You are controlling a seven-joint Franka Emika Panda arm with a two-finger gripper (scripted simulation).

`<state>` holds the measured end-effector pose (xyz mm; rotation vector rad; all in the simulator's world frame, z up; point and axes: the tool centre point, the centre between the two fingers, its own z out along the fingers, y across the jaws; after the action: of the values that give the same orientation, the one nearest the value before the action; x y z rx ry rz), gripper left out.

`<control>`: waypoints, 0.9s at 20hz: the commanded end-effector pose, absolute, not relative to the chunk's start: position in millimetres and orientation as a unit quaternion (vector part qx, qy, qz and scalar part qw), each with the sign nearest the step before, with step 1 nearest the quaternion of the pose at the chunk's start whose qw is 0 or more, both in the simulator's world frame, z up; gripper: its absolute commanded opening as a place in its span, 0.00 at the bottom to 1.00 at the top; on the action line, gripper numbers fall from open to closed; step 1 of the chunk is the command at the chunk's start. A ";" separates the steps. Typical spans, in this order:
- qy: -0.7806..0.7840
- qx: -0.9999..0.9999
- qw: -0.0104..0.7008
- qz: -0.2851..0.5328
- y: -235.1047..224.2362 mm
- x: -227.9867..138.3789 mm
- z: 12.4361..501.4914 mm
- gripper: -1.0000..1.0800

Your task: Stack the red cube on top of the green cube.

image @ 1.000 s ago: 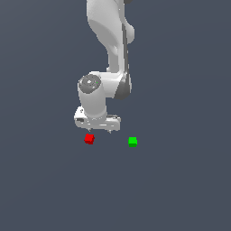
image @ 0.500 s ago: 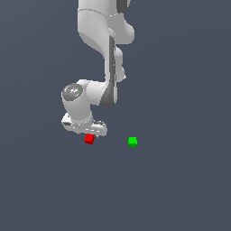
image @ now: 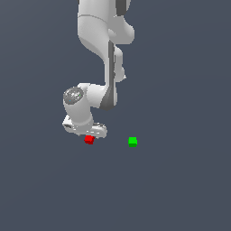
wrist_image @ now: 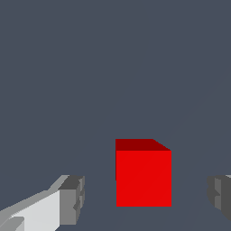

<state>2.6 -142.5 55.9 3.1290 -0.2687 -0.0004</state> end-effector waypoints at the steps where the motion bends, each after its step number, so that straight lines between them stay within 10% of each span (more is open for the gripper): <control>1: -0.086 0.996 0.000 0.000 -142.6 1.9 43.4 0.96; 10: -0.086 0.996 0.000 0.000 -143.2 3.3 19.7 0.96; 11: -0.086 0.996 0.000 0.000 -143.2 3.3 19.7 0.00; 18: -0.086 0.996 0.000 0.000 -143.2 3.3 19.7 0.00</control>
<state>3.0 -143.1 19.9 3.1299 -0.2702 -0.0017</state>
